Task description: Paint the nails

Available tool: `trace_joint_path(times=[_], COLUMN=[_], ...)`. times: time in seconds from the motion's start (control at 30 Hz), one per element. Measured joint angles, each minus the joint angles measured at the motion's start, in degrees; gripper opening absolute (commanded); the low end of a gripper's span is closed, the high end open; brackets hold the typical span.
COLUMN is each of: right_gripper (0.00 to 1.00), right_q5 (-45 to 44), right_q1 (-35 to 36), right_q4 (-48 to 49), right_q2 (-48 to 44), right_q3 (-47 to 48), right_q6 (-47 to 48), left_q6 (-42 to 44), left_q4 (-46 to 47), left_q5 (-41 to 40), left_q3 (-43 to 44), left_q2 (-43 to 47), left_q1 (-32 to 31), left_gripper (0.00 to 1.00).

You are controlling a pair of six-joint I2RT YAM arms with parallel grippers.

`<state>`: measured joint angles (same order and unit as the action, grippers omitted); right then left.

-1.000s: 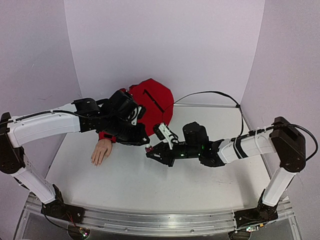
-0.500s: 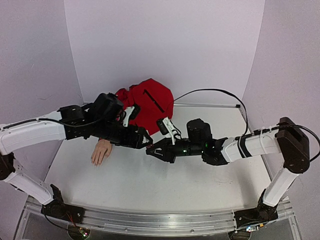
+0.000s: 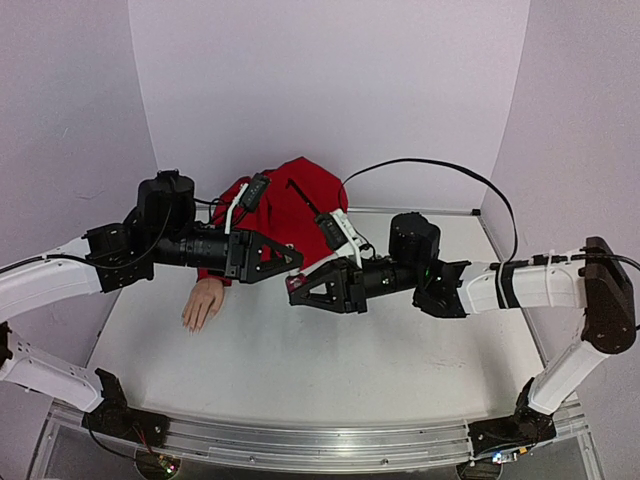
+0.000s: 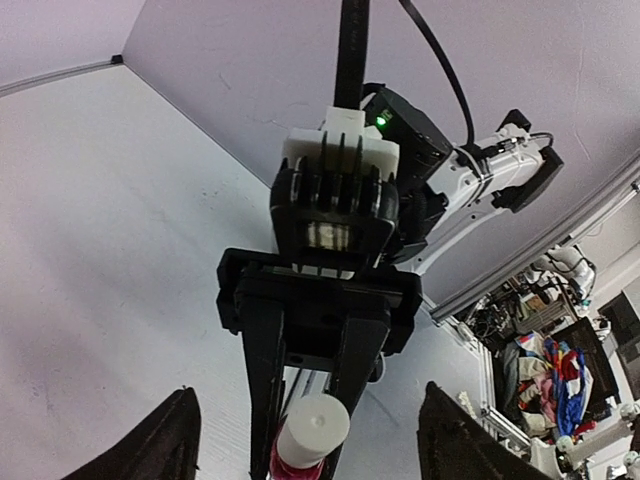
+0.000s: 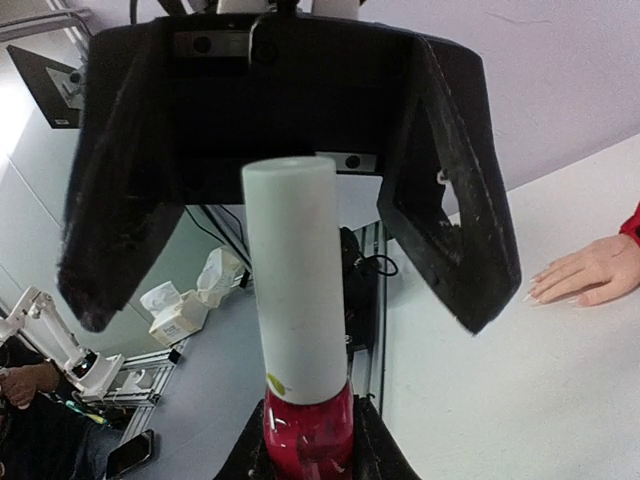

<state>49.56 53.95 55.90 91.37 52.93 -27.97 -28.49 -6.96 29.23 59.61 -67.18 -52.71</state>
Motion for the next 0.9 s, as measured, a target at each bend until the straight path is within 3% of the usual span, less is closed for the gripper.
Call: trace_joint_path(times=[0.17,0.47,0.57,0.67,0.83,0.9], right_gripper=[0.0,0.0,0.0,0.0,0.0,0.0], right_q5=[3.5,3.7,-1.6,-13.7,-58.8,-70.9], right_q1=[0.0,0.1,0.1,1.1,13.9,17.2], right_q4=[0.4,-2.7,-7.0,-11.3,-15.8,-15.4], right_q2=[0.0,0.0,-1.2,-3.5,-3.0,0.6], right_q3=[0.9,1.2,1.2,1.1,2.8,5.1], right_q6=[-0.8,1.5,3.7,7.1,15.5,18.5], left_q6=[0.1,0.2,2.4,2.8,1.0,0.0], left_q4=[2.4,4.1,3.6,4.3,5.5,5.0], left_q5=[4.1,5.0,2.7,-1.9,-13.0,-16.9], left_q3=[0.0,0.1,0.0,-0.2,-2.8,-3.7], left_q2=[-0.9,-2.6,-3.1,-3.2,-2.3,-1.9], left_q1=[0.0,-0.1,0.0,0.2,0.3,0.0], left_gripper=[0.52,0.02,0.0,0.0,0.0,0.0])
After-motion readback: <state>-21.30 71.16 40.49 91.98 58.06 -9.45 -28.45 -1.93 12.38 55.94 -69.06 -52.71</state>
